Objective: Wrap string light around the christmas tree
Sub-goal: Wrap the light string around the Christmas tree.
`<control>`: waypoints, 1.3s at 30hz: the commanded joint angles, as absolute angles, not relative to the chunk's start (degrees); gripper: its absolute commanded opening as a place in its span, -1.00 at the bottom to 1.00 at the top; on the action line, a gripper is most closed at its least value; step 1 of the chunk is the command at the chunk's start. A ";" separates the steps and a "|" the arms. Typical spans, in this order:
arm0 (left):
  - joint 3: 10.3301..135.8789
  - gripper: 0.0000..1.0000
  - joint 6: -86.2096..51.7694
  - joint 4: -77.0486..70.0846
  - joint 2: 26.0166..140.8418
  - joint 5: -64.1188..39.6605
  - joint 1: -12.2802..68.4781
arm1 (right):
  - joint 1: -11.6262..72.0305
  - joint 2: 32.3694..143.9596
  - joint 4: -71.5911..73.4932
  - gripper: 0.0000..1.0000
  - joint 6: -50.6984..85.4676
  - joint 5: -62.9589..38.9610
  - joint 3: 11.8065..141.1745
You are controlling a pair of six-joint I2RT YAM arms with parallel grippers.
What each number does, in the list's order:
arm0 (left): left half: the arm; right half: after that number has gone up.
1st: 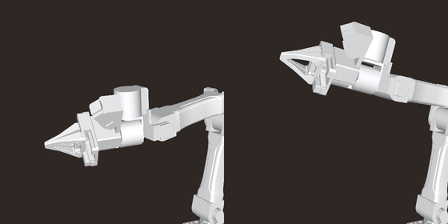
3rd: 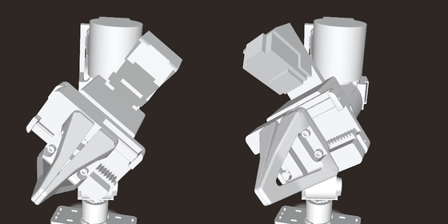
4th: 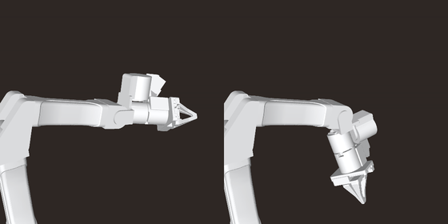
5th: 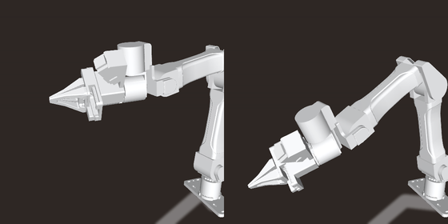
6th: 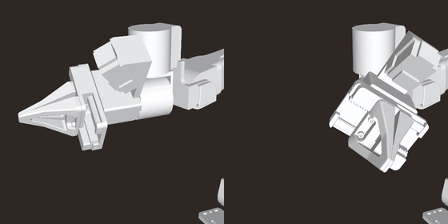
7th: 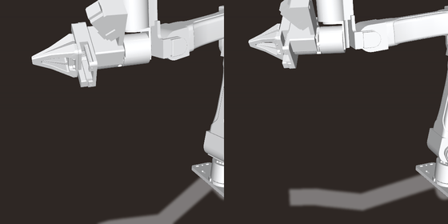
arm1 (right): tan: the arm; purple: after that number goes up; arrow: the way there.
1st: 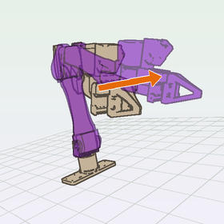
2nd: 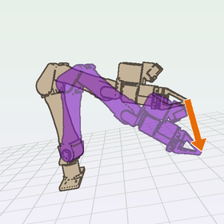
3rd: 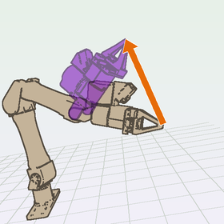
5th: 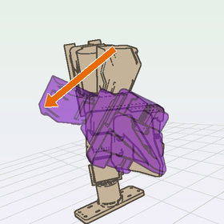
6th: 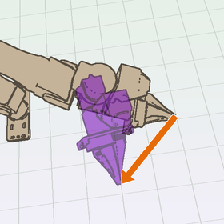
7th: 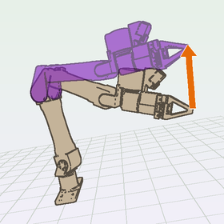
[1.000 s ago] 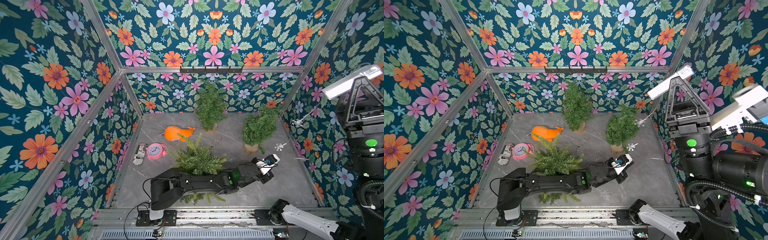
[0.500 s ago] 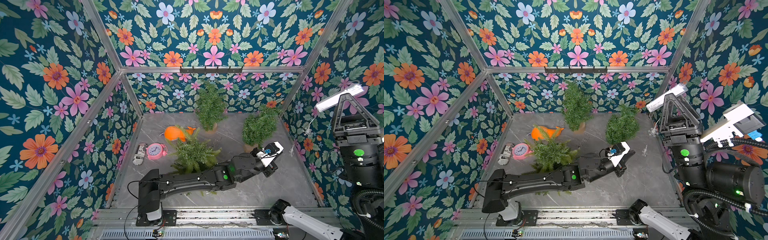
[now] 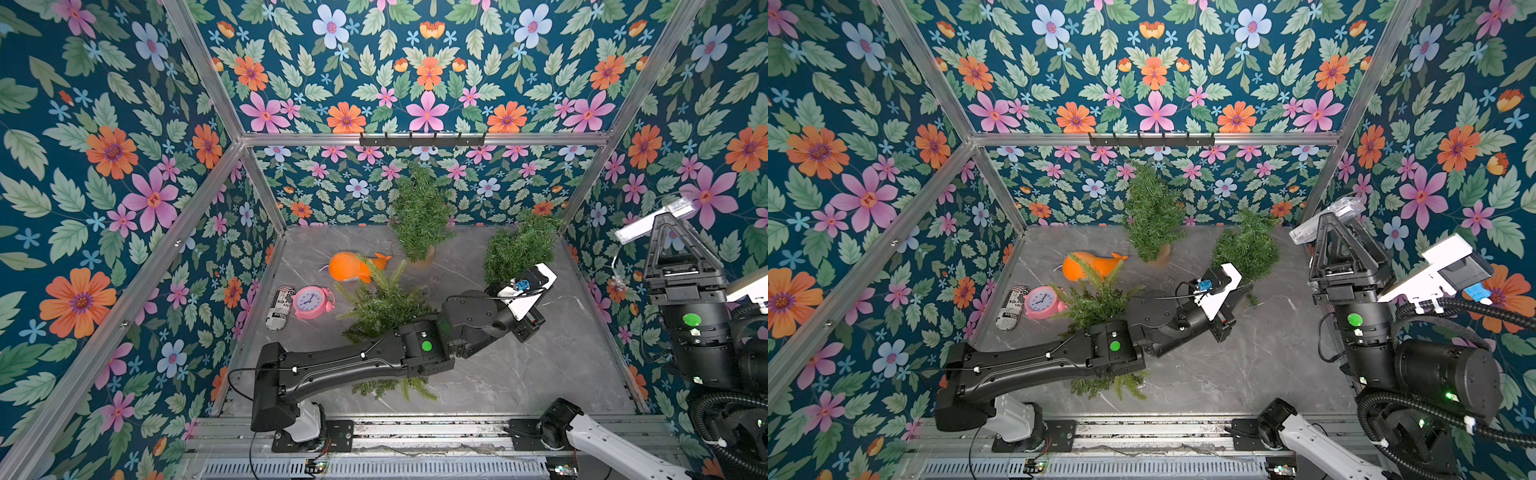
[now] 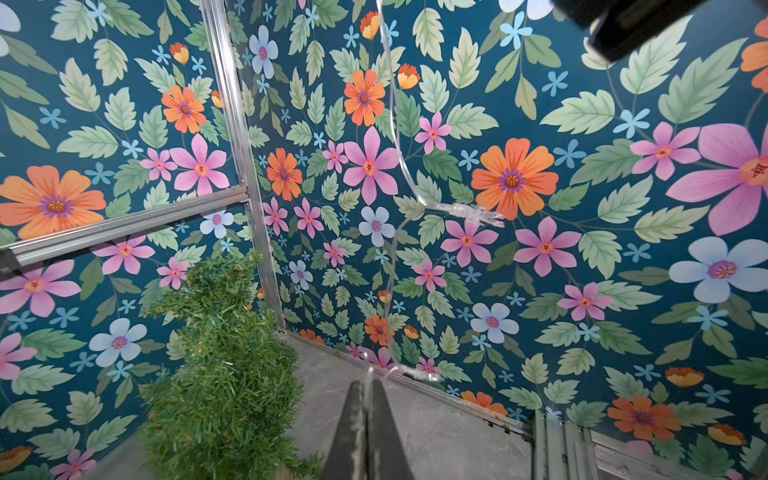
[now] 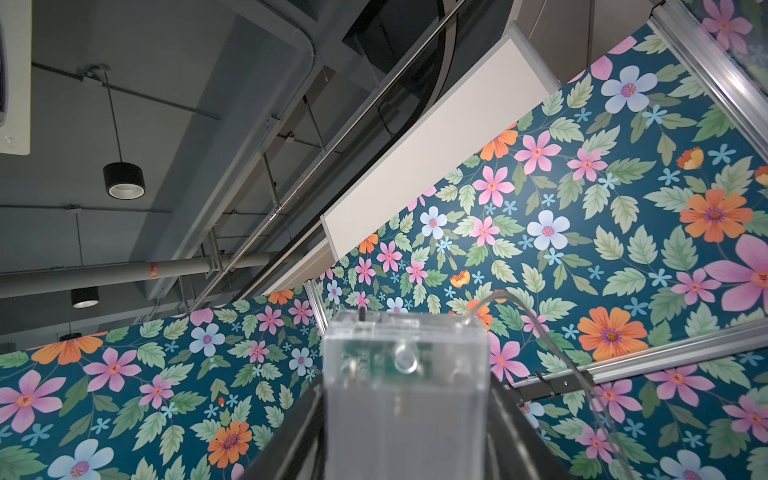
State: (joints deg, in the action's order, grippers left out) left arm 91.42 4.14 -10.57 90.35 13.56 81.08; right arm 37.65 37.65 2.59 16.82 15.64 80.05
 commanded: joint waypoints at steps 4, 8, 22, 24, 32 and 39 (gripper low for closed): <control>95.88 -1.00 7.49 -4.62 87.14 19.17 80.77 | 37.62 35.66 0.14 -0.23 15.28 16.66 77.10; 98.96 -1.00 6.50 0.18 85.85 21.52 78.11 | 37.64 34.56 -1.49 -0.24 15.39 16.21 74.63; 105.64 -1.00 -5.47 8.87 83.01 5.49 49.61 | 37.62 37.89 -2.85 -0.26 22.31 5.60 67.18; 108.95 -1.00 -5.56 11.19 84.50 4.70 46.77 | 37.65 39.02 -2.40 -0.27 22.46 5.74 66.72; 110.90 -1.00 -7.94 16.30 84.08 1.45 33.51 | 37.70 42.80 -2.82 -0.29 20.13 6.18 66.22; 103.29 -1.00 -8.84 23.92 72.78 2.06 30.85 | 37.69 40.19 -10.79 -0.29 17.51 4.94 64.62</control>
